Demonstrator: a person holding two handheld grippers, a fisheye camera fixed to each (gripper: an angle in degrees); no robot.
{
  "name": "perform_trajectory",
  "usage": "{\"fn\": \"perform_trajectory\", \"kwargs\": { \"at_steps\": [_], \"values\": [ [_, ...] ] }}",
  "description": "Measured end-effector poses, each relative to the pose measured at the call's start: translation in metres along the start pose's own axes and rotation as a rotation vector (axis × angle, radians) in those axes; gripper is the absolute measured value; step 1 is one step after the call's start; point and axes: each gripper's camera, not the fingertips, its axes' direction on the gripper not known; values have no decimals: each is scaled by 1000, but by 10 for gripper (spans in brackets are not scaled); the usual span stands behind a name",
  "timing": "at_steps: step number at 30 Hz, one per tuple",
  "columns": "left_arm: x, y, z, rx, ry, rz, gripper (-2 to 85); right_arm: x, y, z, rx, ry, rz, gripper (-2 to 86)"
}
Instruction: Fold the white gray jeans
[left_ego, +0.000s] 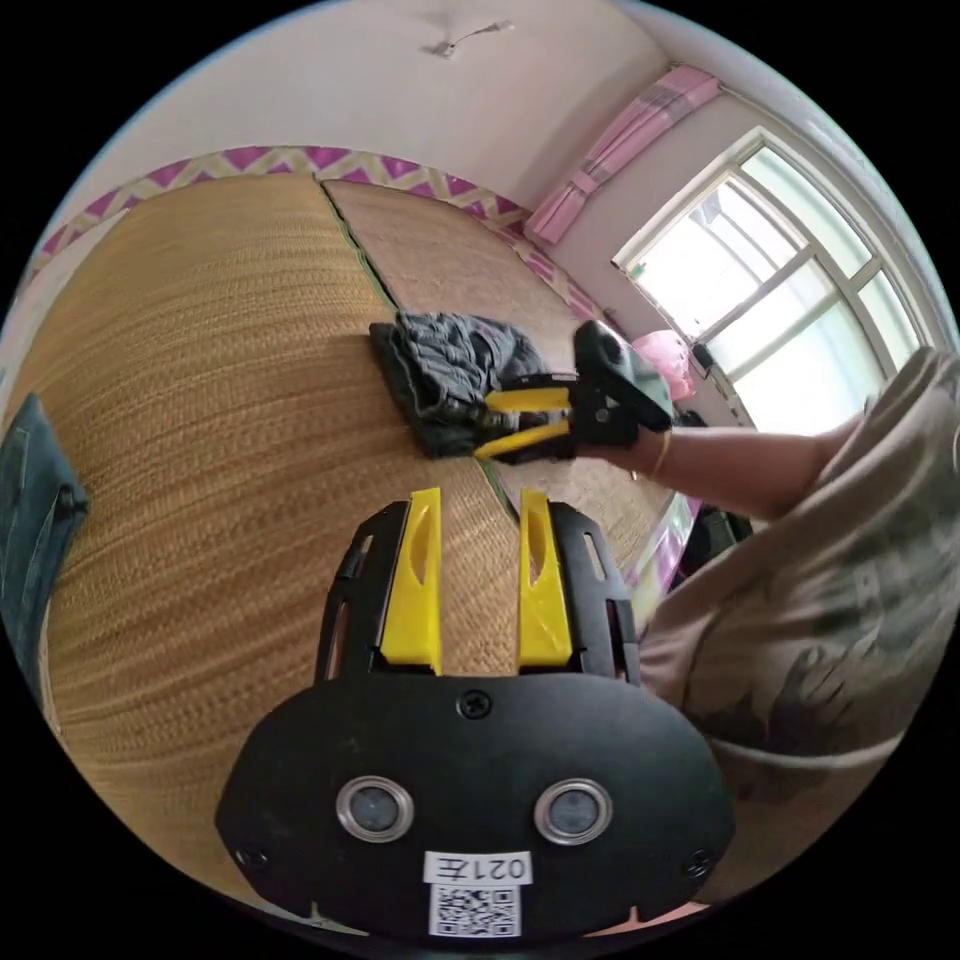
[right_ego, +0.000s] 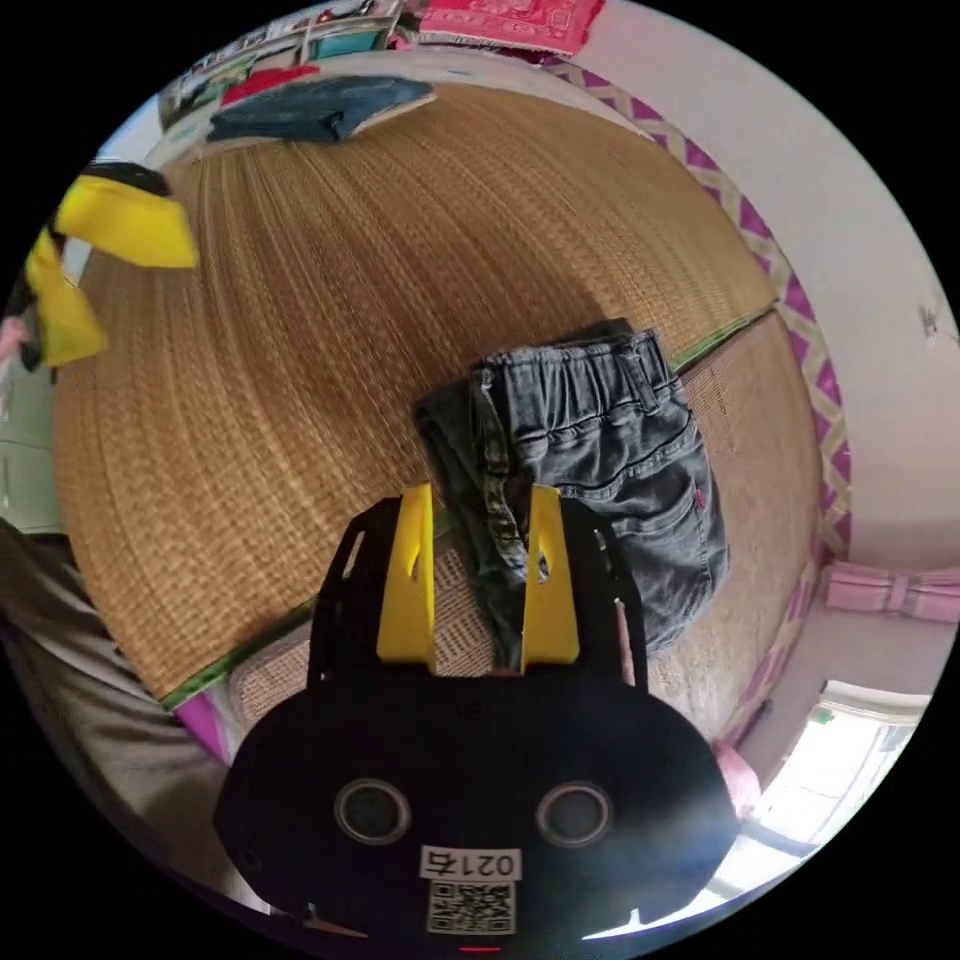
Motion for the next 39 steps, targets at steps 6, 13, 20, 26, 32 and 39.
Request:
{"fn": "perform_trajectory", "kwargs": {
  "at_steps": [6,13,20,26,32,39],
  "values": [
    [-38,-75,33,31,-62,-52,89,55,15,7,195,-114,154,16],
    [-67,-127,81,-33,-75,-98,84,96,80,64,216,-236,206,-5],
    [-109,-172,157,-229,-52,-128,111,251,281,126,161,-121,724,54],
    [-161,-196,203,-279,268,-287,122,323,439,286,131,-711,924,105],
    [-185,-228,253,-390,345,-391,103,327,524,403,189,-1035,999,82],
    [-163,-261,236,-343,301,-430,17,313,607,450,261,-1168,977,17]
  ]
}}
